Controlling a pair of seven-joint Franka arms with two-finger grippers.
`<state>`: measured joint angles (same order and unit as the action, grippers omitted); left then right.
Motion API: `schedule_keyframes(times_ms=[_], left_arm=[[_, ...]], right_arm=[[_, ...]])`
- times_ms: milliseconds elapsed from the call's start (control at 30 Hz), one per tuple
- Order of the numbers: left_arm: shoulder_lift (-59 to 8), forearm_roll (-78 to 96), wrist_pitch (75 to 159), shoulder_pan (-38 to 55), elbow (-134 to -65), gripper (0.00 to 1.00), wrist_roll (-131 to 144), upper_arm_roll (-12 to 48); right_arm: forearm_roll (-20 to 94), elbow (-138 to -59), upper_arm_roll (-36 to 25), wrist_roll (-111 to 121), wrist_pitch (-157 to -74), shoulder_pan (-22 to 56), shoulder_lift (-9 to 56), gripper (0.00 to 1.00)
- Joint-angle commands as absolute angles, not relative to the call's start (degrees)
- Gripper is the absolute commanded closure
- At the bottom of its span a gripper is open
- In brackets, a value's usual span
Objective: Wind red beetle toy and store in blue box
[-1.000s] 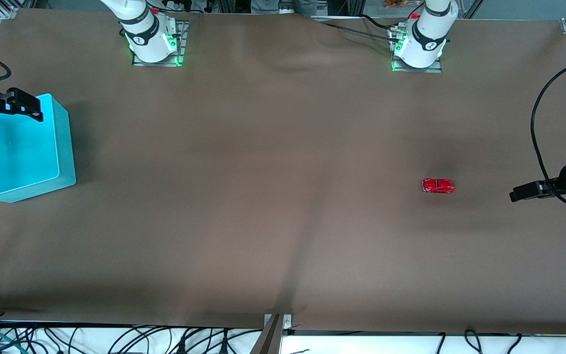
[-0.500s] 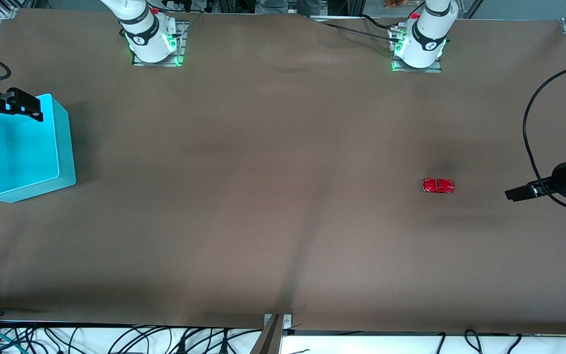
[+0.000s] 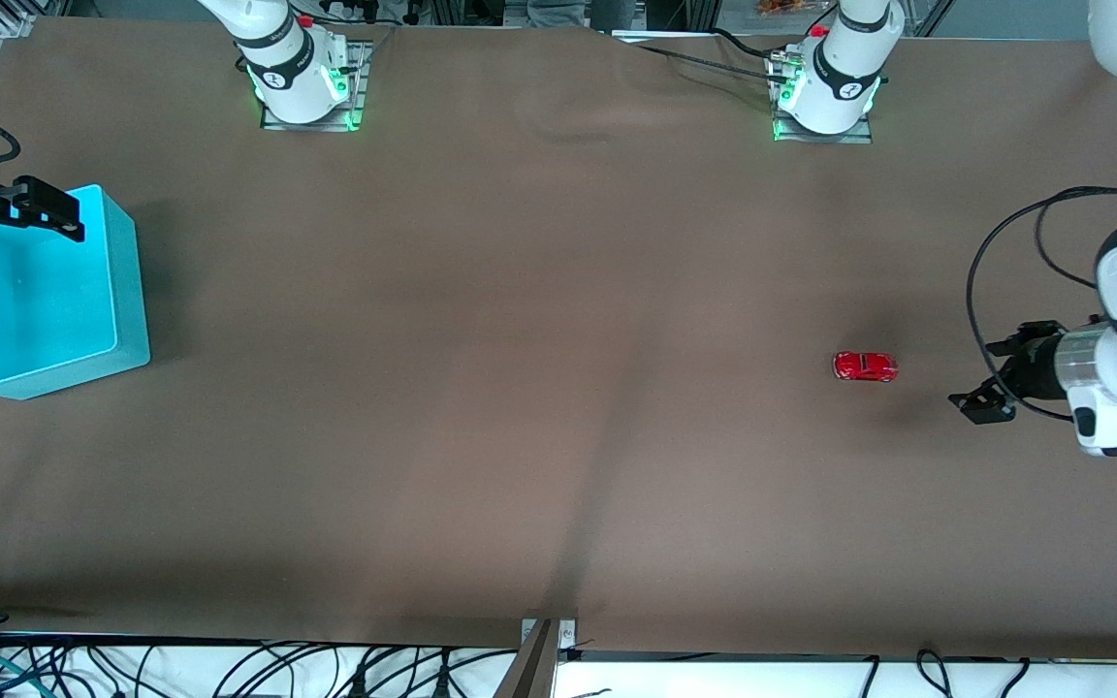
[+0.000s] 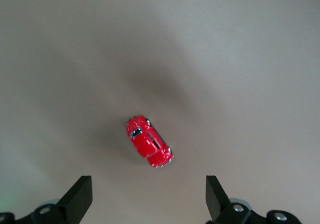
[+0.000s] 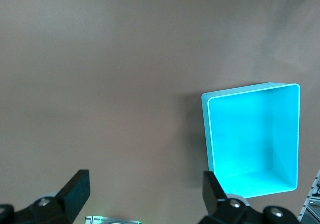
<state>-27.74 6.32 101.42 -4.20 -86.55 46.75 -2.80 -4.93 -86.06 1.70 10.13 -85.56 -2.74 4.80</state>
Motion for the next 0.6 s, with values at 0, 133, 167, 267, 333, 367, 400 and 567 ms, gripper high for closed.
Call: schedule_keyframes(times_ms=[0, 133, 167, 267, 333, 367, 400, 567], left_arm=[[-26.3, 7.6, 108.1, -3.5, -94.0, 0.0, 57.0, -3.1], [-26.5, 7.7, 111.2, -3.4, -97.1, 0.0, 63.4, -3.1], [-26.6, 7.8, 111.8, -3.4, -97.8, 0.0, 64.5, -3.1], [-27.2, 7.8, 114.4, -2.8, -100.1, 0.0, 68.3, -3.0], [-27.3, 7.8, 116.4, -2.5, -101.8, 0.0, 70.7, -3.0], [-27.5, 7.8, 117.5, -2.3, -102.6, 0.0, 71.7, -3.0], [-27.6, 7.8, 118.6, -2.1, -103.4, 0.0, 72.5, -3.0], [-27.7, 7.8, 122.1, -1.4, -106.3, 0.0, 76.1, -2.6]], right_arm=[[-5.0, -85.3, 1.9, 9.5, -85.0, -3.0, 4.7, 0.0], [-5.0, -85.3, 1.9, 9.4, -85.0, -2.9, 4.7, 0.0], [-4.9, -85.3, 1.9, 9.4, -85.0, -2.9, 4.7, 0.0], [-4.9, -85.3, 1.9, 9.3, -85.0, -2.9, 4.7, 0.0], [-5.0, -85.3, 2.0, 9.4, -85.0, -2.9, 4.7, 0.0], [-5.0, -85.3, 2.0, 9.4, -85.0, -2.9, 4.7, 0.0], [-5.0, -85.3, 2.0, 9.4, -85.0, -2.9, 4.7, 0.0], [-5.0, -85.3, 2.0, 9.4, -85.0, -2.9, 4.7, 0.0]])
